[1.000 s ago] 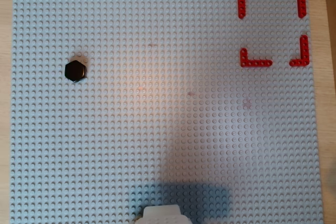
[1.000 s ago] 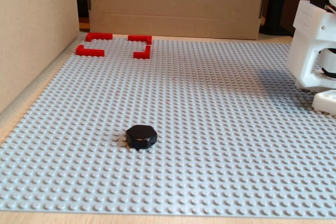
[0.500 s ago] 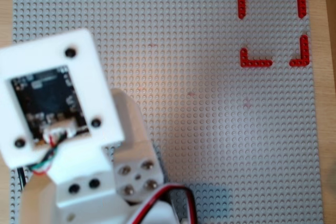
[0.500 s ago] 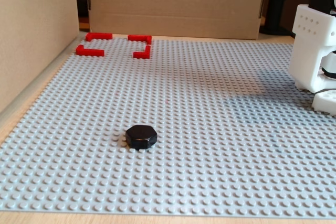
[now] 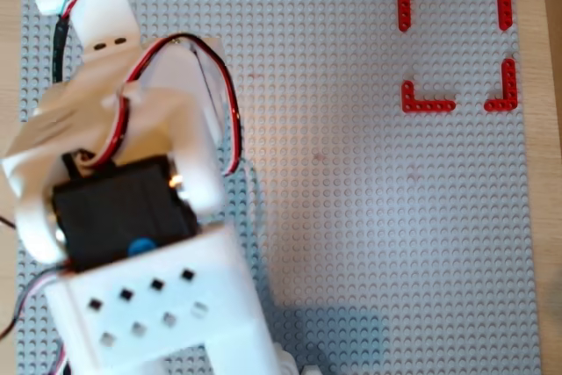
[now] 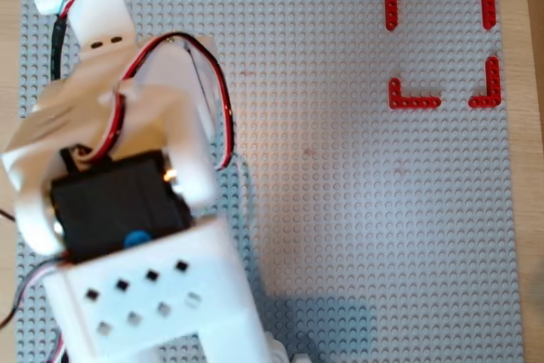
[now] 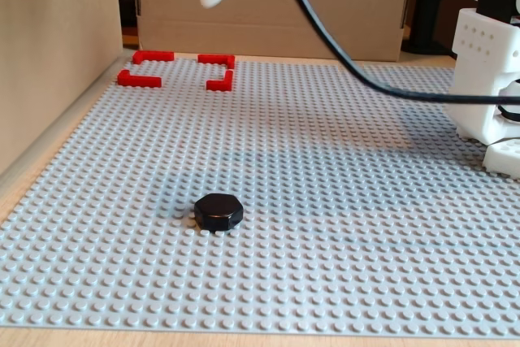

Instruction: Grab the Lego and store it in red box

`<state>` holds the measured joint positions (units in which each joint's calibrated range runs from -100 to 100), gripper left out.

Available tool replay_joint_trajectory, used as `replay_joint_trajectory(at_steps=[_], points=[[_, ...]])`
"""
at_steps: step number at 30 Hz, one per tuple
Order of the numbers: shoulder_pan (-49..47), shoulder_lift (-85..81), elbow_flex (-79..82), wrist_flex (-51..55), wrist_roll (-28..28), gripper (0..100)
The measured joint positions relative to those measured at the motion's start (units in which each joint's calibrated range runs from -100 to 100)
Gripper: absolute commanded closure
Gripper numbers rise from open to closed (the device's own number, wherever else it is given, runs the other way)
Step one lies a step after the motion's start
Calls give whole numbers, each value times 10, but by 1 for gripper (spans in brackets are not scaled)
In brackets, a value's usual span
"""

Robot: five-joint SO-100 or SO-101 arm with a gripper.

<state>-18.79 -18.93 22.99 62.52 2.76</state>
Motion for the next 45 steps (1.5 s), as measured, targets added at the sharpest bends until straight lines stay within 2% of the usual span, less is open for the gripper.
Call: replay_joint_trajectory(at_steps=[17, 29, 37, 45], points=[[-18, 200, -16, -62, -29, 77], [-44, 215, -24, -70, -69, 77], [-74, 216, -22, -78, -73, 77], [-96, 216, 39, -130, -79, 77]])
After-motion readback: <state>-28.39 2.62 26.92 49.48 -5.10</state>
